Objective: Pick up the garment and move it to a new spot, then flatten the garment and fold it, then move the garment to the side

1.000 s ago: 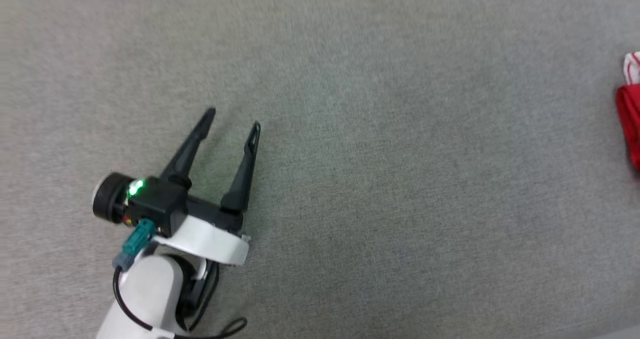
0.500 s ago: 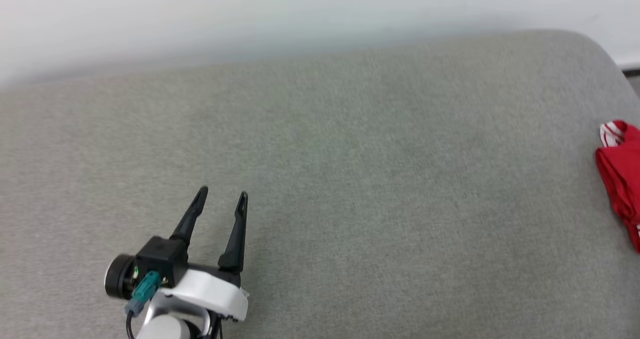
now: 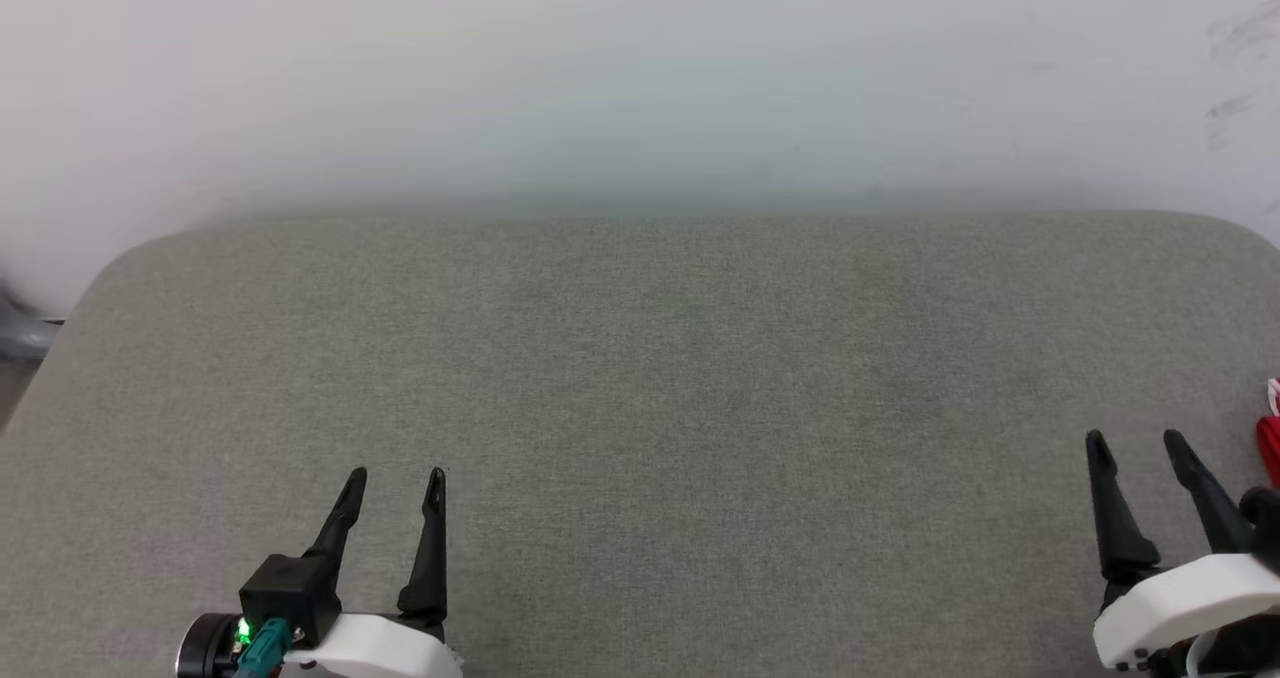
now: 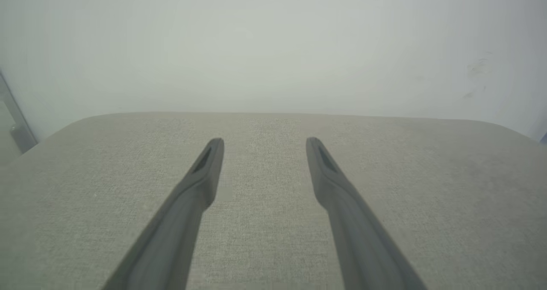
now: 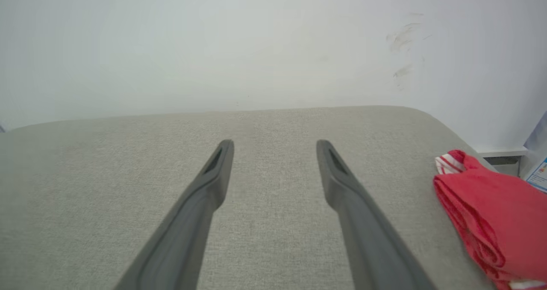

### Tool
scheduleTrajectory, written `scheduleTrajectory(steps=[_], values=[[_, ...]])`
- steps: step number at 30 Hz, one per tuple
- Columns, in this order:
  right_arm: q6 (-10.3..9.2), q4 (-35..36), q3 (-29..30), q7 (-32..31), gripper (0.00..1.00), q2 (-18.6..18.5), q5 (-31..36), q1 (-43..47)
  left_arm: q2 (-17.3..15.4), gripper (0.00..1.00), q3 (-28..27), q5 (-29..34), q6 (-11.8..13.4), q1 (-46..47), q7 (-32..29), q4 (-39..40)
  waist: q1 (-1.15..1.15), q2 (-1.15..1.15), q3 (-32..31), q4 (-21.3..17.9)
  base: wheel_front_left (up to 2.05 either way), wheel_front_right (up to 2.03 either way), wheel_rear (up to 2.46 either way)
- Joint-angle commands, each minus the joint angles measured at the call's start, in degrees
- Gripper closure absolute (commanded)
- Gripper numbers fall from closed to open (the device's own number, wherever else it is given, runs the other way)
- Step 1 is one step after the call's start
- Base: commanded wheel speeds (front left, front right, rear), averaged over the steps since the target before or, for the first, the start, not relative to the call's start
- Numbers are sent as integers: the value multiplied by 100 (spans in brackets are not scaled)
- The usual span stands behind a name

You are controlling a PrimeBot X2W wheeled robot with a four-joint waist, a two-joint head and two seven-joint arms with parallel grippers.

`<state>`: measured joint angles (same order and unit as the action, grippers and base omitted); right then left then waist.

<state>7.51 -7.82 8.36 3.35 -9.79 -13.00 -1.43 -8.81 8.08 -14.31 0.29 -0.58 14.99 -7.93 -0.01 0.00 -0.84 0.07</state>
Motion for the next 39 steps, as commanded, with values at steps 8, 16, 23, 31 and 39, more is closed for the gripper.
scheduleTrajectory(steps=[8,16,23,31,39], values=[[-4,995,-280,-228,0,384,84,717,-76,0,-121,106,-21,-231,25,-10,1,0,-235,90,0,0,0],[-4,1634,-233,-414,0,590,194,1354,-84,0,-64,167,-68,-288,24,-44,1,0,-301,3,0,0,0],[-5,1854,-194,-562,0,658,248,1408,-102,0,-34,192,-74,-273,24,-131,1,0,-281,-75,0,0,0],[-5,1870,-217,-598,0,682,274,1302,-109,0,-20,195,-46,-204,25,-190,1,0,-239,-83,0,0,0],[-5,1835,-262,-574,0,689,289,1273,-132,0,-18,194,-30,-185,26,-220,1,0,-231,-99,0,0,0]])
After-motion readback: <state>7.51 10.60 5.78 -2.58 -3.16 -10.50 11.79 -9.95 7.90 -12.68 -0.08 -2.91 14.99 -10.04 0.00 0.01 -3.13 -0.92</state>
